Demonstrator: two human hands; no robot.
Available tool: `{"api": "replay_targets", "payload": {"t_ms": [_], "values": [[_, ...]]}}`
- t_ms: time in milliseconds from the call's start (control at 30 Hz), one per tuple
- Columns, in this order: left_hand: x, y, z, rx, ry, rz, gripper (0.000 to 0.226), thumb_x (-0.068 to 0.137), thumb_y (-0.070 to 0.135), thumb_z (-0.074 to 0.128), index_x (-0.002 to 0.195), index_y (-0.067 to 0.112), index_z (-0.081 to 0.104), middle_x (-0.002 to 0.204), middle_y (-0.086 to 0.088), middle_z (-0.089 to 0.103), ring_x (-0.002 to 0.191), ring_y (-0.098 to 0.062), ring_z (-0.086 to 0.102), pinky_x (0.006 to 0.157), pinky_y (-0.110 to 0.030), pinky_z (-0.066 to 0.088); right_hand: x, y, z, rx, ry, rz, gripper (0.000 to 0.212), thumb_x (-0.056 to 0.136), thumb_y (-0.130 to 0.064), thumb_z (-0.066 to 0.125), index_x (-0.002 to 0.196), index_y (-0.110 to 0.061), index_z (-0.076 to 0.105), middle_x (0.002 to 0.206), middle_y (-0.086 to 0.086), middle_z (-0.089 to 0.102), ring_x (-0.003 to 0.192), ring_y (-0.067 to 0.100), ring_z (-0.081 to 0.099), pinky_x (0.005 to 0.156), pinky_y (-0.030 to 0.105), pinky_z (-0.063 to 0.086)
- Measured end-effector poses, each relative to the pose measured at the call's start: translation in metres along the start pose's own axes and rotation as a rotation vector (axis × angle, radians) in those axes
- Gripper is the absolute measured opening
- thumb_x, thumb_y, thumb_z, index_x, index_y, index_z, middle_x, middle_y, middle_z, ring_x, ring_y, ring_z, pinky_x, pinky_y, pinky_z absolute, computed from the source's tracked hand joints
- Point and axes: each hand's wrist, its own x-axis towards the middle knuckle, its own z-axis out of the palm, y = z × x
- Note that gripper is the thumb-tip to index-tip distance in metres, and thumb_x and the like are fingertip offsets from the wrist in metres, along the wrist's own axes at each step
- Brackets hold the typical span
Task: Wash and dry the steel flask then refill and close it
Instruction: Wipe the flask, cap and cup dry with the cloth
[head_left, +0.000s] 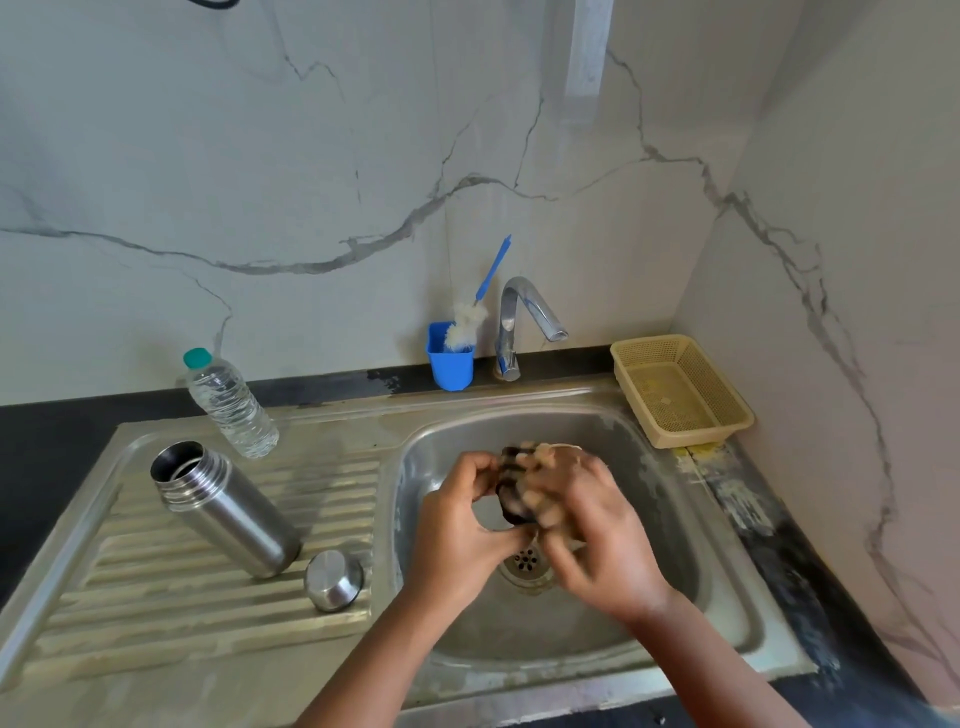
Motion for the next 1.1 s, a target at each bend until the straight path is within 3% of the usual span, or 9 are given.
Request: {"api": "replay_targets", "payload": {"t_ms": [67, 133, 300, 467, 600, 667, 767, 933, 1100], "values": [[-0.002, -0.002, 0.001, 0.033, -0.006, 0.037, 0.062, 0.057, 0.021, 0.096, 0.105, 0.028, 0.058, 0.104, 0.012, 0.072, 0.106, -0.001, 0.066, 0.090, -0.016, 0.050, -0.002, 0.000, 0.001, 0.263, 0.092, 0.324, 0.040, 0.082, -0.007, 0.059, 0.117, -0.026, 0.052, 0.108, -0.011, 0.066, 0.102, 0.011, 0.064, 0.086, 0.027, 0.051], [-0.003, -0.005, 0.002, 0.079, 0.025, 0.072, 0.062, 0.058, 0.024, 0.096, 0.105, 0.031, 0.056, 0.110, 0.012, 0.070, 0.108, 0.001, 0.064, 0.092, -0.015, 0.049, -0.004, -0.004, 0.006, 0.545, 0.200, 0.580, 0.030, 0.086, -0.015, 0.069, 0.111, -0.025, 0.055, 0.097, 0.000, 0.070, 0.090, 0.018, 0.068, 0.081, 0.031, 0.054], [0.002, -0.010, 0.004, 0.435, -0.009, 0.371, 0.063, 0.057, 0.009, 0.093, 0.107, 0.020, 0.057, 0.115, 0.000, 0.069, 0.107, -0.011, 0.063, 0.094, -0.017, 0.049, -0.015, -0.016, 0.024, 1.101, 0.306, 1.189, 0.043, 0.083, -0.032, 0.074, 0.116, -0.010, 0.058, 0.101, 0.019, 0.068, 0.091, 0.035, 0.063, 0.079, 0.046, 0.048], [-0.001, -0.017, 0.002, 0.759, -0.112, 0.745, 0.016, 0.086, 0.002, 0.063, 0.100, 0.004, 0.071, 0.116, -0.013, 0.070, 0.111, -0.022, 0.056, 0.109, -0.028, 0.039, -0.017, -0.019, 0.021, 1.224, 0.378, 1.328, 0.028, 0.091, -0.010, 0.063, 0.117, 0.001, 0.060, 0.109, 0.027, 0.069, 0.097, 0.039, 0.069, 0.089, 0.051, 0.055], [-0.004, -0.022, -0.002, 0.879, -0.145, 0.878, 0.029, 0.098, 0.000, 0.045, 0.099, 0.008, 0.073, 0.109, -0.010, 0.072, 0.104, -0.021, 0.063, 0.097, -0.030, 0.051, -0.017, -0.016, 0.022, 1.090, 0.441, 1.355, 0.030, 0.082, 0.006, 0.069, 0.110, 0.000, 0.061, 0.101, 0.026, 0.071, 0.087, 0.037, 0.071, 0.076, 0.046, 0.059], [-0.007, -0.032, -0.001, 0.890, -0.214, 0.796, 0.016, 0.089, 0.006, 0.062, 0.099, 0.014, 0.071, 0.107, -0.003, 0.070, 0.100, -0.018, 0.064, 0.094, -0.033, 0.053, -0.017, -0.012, 0.021, 0.964, 0.502, 1.370, 0.030, 0.081, 0.011, 0.068, 0.107, -0.002, 0.062, 0.097, 0.026, 0.071, 0.079, 0.034, 0.071, 0.067, 0.041, 0.059], [-0.008, -0.051, -0.008, 0.675, -0.204, 0.361, 0.041, 0.067, 0.018, 0.083, 0.104, 0.020, 0.066, 0.105, 0.004, 0.065, 0.095, -0.013, 0.062, 0.084, -0.031, 0.056, -0.017, -0.003, 0.018, 0.872, 0.598, 1.381, 0.031, 0.082, 0.009, 0.067, 0.106, -0.009, 0.062, 0.095, 0.019, 0.071, 0.077, 0.029, 0.070, 0.061, 0.036, 0.056], [-0.017, -0.079, -0.007, 0.821, -0.543, 0.305, 0.040, 0.079, -0.015, 0.055, 0.109, 0.009, 0.064, 0.117, -0.004, 0.055, 0.106, -0.020, 0.058, 0.079, -0.032, 0.054, -0.024, 0.006, 0.019, 0.818, 0.609, 1.426, 0.030, 0.084, 0.005, 0.068, 0.105, -0.014, 0.059, 0.096, 0.014, 0.069, 0.084, 0.030, 0.068, 0.066, 0.036, 0.052], [0.001, -0.096, -0.026, 0.833, -0.379, 0.104, 0.047, 0.085, 0.002, 0.063, 0.129, 0.017, 0.058, 0.135, 0.000, 0.043, 0.115, -0.018, 0.055, 0.090, -0.027, 0.052, -0.029, 0.005, 0.027, 0.818, 0.565, 1.461, 0.030, 0.085, 0.004, 0.067, 0.108, -0.013, 0.058, 0.094, 0.012, 0.068, 0.082, 0.028, 0.065, 0.066, 0.036, 0.050]]}}
